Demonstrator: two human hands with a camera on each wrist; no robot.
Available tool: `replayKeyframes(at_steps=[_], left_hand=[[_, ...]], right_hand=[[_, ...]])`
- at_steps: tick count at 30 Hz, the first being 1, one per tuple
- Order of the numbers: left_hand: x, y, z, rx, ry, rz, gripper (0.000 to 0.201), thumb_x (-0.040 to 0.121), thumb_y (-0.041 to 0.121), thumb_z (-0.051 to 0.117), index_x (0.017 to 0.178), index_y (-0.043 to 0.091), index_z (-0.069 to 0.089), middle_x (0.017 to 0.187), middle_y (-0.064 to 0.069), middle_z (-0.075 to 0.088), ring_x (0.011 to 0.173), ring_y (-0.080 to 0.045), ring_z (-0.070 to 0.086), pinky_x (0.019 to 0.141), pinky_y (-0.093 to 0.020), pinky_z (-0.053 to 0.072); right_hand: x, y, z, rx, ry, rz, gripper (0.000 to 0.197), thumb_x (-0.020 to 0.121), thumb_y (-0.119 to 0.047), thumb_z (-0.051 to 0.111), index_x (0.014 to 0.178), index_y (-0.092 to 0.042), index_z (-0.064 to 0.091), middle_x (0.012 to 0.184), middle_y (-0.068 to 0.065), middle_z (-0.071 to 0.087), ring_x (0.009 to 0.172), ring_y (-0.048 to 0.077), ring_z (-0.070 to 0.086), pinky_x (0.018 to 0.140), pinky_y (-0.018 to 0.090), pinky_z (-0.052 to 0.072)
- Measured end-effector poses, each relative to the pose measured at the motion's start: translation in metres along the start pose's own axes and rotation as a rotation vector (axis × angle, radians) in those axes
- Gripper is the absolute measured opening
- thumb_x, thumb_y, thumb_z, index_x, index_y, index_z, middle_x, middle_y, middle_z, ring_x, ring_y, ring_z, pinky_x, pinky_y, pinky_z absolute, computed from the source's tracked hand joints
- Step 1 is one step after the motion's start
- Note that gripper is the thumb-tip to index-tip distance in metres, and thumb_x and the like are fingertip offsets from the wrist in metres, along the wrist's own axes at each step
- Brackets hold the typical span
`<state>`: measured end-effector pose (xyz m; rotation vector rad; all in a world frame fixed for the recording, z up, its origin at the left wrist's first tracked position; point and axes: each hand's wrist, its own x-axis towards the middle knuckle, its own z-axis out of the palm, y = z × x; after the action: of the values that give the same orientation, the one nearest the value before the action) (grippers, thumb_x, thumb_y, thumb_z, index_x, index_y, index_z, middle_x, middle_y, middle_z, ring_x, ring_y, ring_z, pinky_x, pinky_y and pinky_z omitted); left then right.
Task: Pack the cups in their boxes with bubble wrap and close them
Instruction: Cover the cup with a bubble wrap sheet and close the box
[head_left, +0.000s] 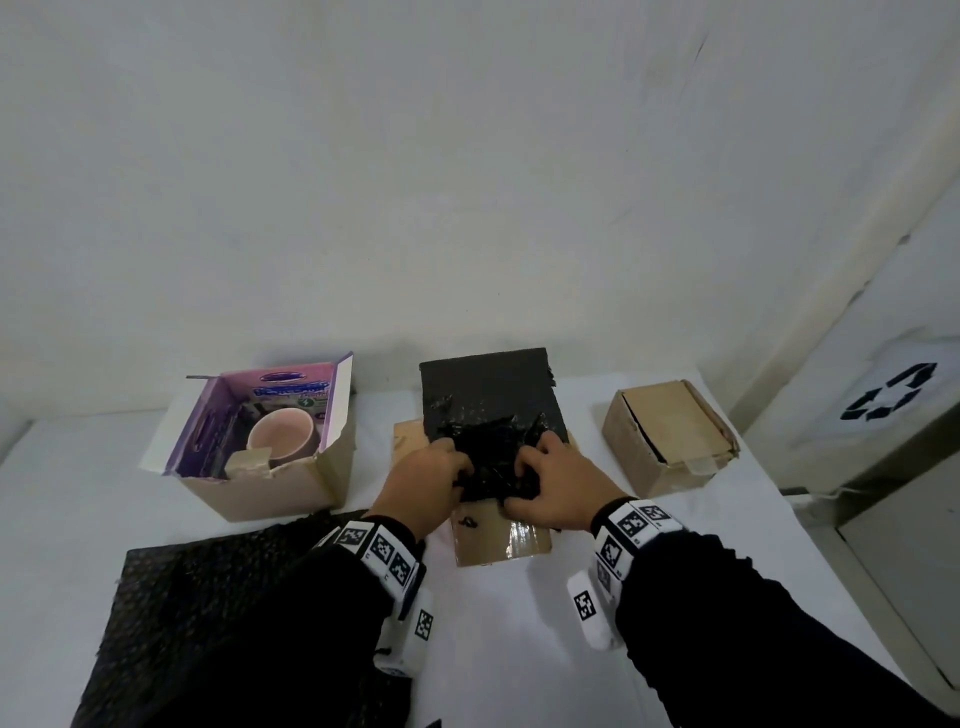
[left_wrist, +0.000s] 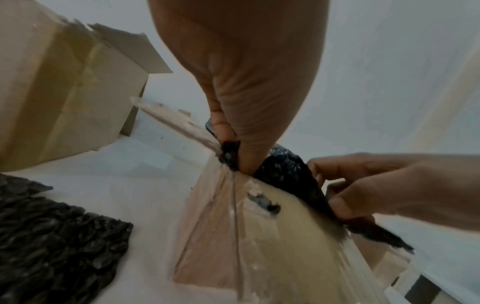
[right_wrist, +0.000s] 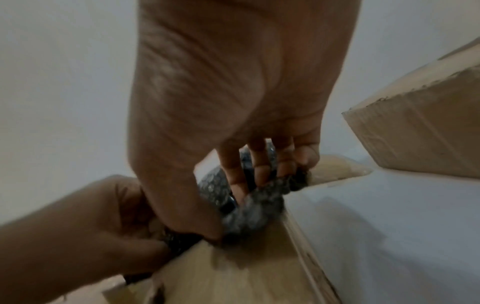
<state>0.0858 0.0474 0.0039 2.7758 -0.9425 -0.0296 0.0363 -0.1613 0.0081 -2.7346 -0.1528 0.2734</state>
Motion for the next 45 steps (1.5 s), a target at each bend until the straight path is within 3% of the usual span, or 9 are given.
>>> replayKeyframes(at_steps=[7, 12, 16, 21, 24, 29, 34, 39, 45], left_hand=[[0.009, -0.007, 0.005, 0.089, -0.107, 0.117, 0.020, 0.092, 0.023, 0.054, 0.103, 0.021, 0.071, 0.104, 0.002, 0.067, 0.097, -0.018, 0.061, 0.087, -0.030, 0.047], [0.001, -0.015, 0.012, 0.216, -0.089, 0.230, 0.056, 0.087, 0.054, 0.021, 0.097, 0.029, 0.070, 0.098, 0.014, 0.065, 0.102, -0.013, 0.051, 0.095, -0.039, 0.025], [-0.008, -0.023, 0.017, 0.196, -0.076, 0.282, 0.044, 0.076, 0.061, 0.039, 0.087, 0.032, 0.071, 0.100, 0.008, 0.057, 0.100, -0.022, 0.051, 0.096, -0.050, 0.024], [-0.013, -0.022, 0.024, 0.165, 0.021, 0.285, 0.030, 0.067, 0.041, 0.072, 0.093, 0.032, 0.060, 0.085, 0.017, 0.063, 0.088, -0.015, 0.057, 0.096, -0.044, 0.020], [-0.021, -0.024, 0.028, 0.224, 0.051, 0.269, 0.018, 0.078, 0.048, 0.053, 0.080, 0.035, 0.066, 0.086, 0.019, 0.061, 0.097, -0.015, 0.055, 0.100, -0.050, 0.018], [-0.026, -0.017, 0.028, 0.290, 0.043, 0.219, 0.012, 0.069, 0.046, 0.073, 0.073, 0.036, 0.067, 0.080, 0.019, 0.057, 0.102, -0.016, 0.056, 0.102, -0.057, 0.015], [-0.026, -0.016, 0.023, 0.195, 0.076, 0.145, 0.054, 0.059, 0.036, 0.082, 0.107, 0.036, 0.057, 0.087, 0.017, 0.064, 0.102, -0.015, 0.050, 0.101, -0.057, 0.026], [-0.030, -0.018, 0.029, 0.273, 0.082, 0.169, 0.017, 0.071, 0.030, 0.076, 0.084, 0.035, 0.066, 0.092, 0.016, 0.060, 0.111, -0.017, 0.045, 0.099, -0.053, 0.021], [-0.028, -0.020, 0.029, 0.269, 0.101, 0.207, 0.030, 0.065, 0.020, 0.076, 0.090, 0.030, 0.063, 0.093, 0.011, 0.068, 0.107, -0.011, 0.058, 0.104, -0.053, 0.022]], right_hand=[[0.014, 0.001, -0.017, 0.153, -0.130, -0.030, 0.023, 0.077, 0.000, 0.058, 0.085, -0.019, 0.069, 0.084, -0.003, 0.065, 0.077, 0.015, 0.062, 0.068, 0.025, 0.051], [0.015, -0.003, 0.000, 0.224, 0.104, -0.054, 0.023, 0.077, -0.002, 0.058, 0.084, -0.022, 0.066, 0.088, -0.002, 0.062, 0.078, 0.015, 0.059, 0.072, 0.030, 0.052], [0.010, -0.010, 0.012, -0.032, 0.057, -0.234, 0.006, 0.079, -0.020, 0.049, 0.083, -0.019, 0.052, 0.085, 0.001, 0.059, 0.072, 0.023, 0.055, 0.064, 0.033, 0.044], [0.005, 0.000, 0.026, -0.232, 0.038, -0.380, 0.042, 0.084, -0.055, 0.038, 0.101, -0.018, 0.049, 0.082, 0.005, 0.063, 0.074, 0.024, 0.057, 0.063, 0.030, 0.039], [0.009, 0.001, 0.033, -0.314, 0.054, -0.375, 0.058, 0.090, -0.065, 0.026, 0.091, -0.017, 0.060, 0.082, 0.004, 0.064, 0.086, 0.022, 0.052, 0.077, 0.036, 0.045], [0.011, 0.008, 0.035, -0.495, 0.141, -0.412, 0.056, 0.093, -0.060, 0.029, 0.079, -0.023, 0.069, 0.080, -0.001, 0.061, 0.085, 0.022, 0.051, 0.075, 0.039, 0.038], [0.005, 0.009, 0.037, -0.309, 0.165, -0.328, 0.033, 0.088, -0.050, 0.047, 0.108, -0.024, 0.047, 0.092, -0.004, 0.061, 0.084, 0.021, 0.057, 0.079, 0.037, 0.029], [0.003, 0.012, 0.047, -0.427, 0.235, -0.360, 0.029, 0.088, -0.049, 0.042, 0.085, -0.027, 0.060, 0.084, -0.005, 0.058, 0.077, 0.020, 0.056, 0.071, 0.037, 0.025], [-0.001, 0.015, 0.049, -0.439, 0.294, -0.386, 0.023, 0.091, -0.048, 0.043, 0.094, -0.025, 0.049, 0.075, -0.006, 0.064, 0.078, 0.020, 0.057, 0.081, 0.042, 0.027]])
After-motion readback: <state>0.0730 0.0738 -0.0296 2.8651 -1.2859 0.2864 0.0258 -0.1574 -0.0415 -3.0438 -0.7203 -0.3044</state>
